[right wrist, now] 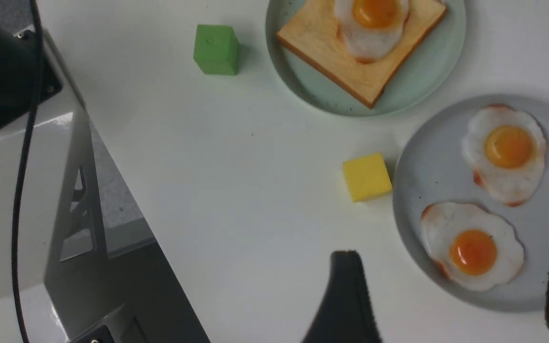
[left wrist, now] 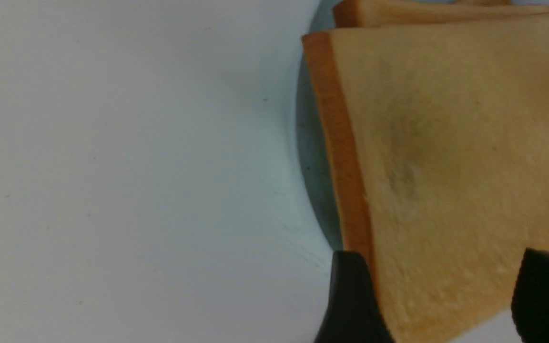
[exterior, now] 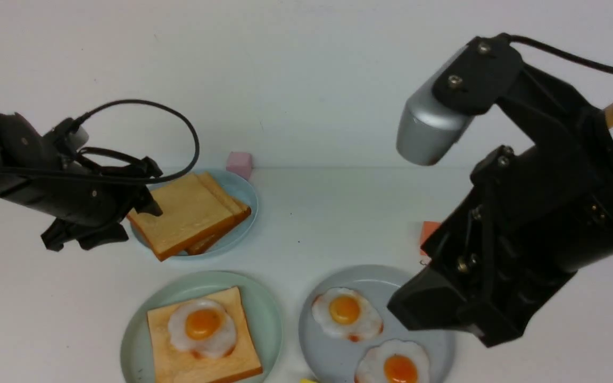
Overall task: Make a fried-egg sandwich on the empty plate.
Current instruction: Use the left arm to grab a slice of bread
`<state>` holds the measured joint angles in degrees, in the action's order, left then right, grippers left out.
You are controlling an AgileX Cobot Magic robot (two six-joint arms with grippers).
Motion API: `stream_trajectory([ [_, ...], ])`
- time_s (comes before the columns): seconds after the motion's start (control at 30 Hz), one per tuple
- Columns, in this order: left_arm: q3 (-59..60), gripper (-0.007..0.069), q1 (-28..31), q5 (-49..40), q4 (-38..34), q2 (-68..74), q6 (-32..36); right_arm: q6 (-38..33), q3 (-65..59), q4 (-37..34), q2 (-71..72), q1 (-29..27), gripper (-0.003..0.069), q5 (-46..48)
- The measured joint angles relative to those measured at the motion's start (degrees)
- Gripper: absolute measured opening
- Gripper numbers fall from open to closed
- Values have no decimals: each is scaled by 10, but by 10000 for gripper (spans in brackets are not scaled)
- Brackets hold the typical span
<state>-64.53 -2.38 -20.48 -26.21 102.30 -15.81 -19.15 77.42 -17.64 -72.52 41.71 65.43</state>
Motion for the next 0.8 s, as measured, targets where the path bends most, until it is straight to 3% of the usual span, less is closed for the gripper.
stream_trajectory([
  [0.27,0,446,0,70,-31,49,0,-3,0,-8,0,0,536,0],
  [0.4,0,404,0,96,-36,65,0,-3,0,-13,0,0,536,0],
  [0.47,-1,356,0,105,-38,68,0,-3,0,-15,0,0,536,0],
  [0.67,-3,69,0,110,-37,62,1,5,0,-17,0,0,536,0],
  [0.8,-3,46,1,87,-28,24,13,8,0,-17,0,0,536,1],
])
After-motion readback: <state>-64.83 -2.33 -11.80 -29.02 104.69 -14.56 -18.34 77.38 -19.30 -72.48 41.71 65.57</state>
